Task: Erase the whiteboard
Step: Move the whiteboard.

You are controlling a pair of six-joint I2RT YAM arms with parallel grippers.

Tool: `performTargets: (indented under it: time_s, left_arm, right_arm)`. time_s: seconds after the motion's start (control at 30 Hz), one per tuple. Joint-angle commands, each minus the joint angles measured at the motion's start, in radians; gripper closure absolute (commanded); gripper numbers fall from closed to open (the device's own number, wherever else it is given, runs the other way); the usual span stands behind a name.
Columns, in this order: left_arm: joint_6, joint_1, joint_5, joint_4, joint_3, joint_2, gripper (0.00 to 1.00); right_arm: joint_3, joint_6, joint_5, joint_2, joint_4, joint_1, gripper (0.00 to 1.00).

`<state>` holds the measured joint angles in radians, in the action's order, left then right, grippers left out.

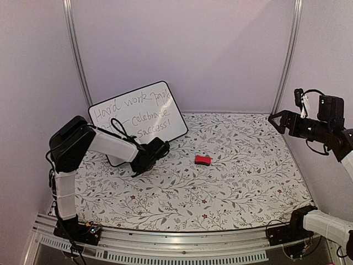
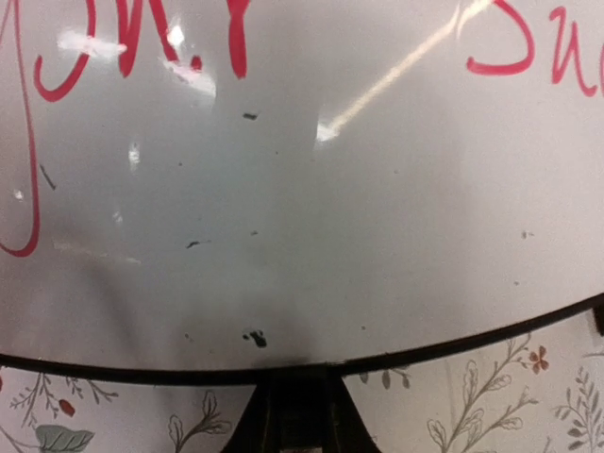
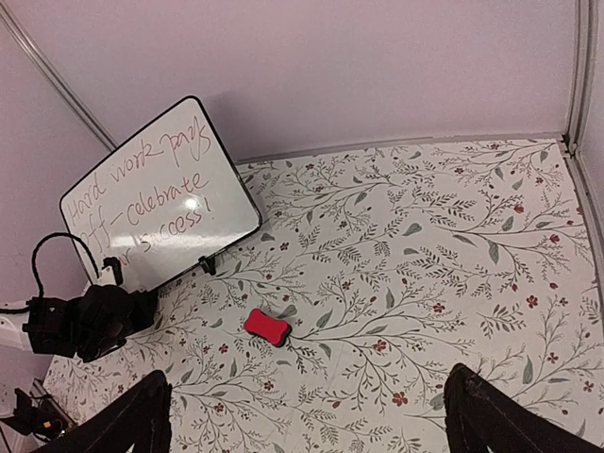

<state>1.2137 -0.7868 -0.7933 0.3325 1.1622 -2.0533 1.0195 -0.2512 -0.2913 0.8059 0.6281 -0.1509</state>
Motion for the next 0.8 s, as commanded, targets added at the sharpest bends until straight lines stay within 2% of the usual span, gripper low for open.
performTargets:
  time_s: [0.0,0.13,0.33,0.43,0.63,0.7,0.77]
  left_arm:
    - [-0.025,-0.070,0.084,0.021,-0.040,0.008,1.00]
    - [-0.043,-0.101,0.074,0.010,-0.051,0.014,1.00]
    - [-0.062,-0.137,0.073,-0.007,-0.076,0.024,1.00]
    - [-0.082,-0.153,0.075,-0.025,-0.096,0.035,1.00]
    - [-0.086,-0.171,0.077,-0.036,-0.130,0.051,1.00]
    - [-0.086,-0.175,0.077,-0.041,-0.139,0.057,1.00]
    - [-0.087,-0.176,0.080,-0.043,-0.143,0.059,1.00]
  right_arm:
    - [-0.009,0.010,-0.094,0.022,0.001,-0.013,0.01]
    - [-0.007,0.036,-0.090,0.071,0.018,-0.100,0.01]
    - [0.021,0.049,0.152,0.233,0.066,-0.432,0.01]
    - [0.048,0.050,0.223,0.341,0.057,-0.534,0.01]
    - [0.110,0.149,0.318,0.505,0.002,-0.617,0.04]
    - [0.138,0.211,0.306,0.575,-0.015,-0.619,0.11]
    - [0.186,0.245,0.259,0.639,-0.004,-0.620,0.13]
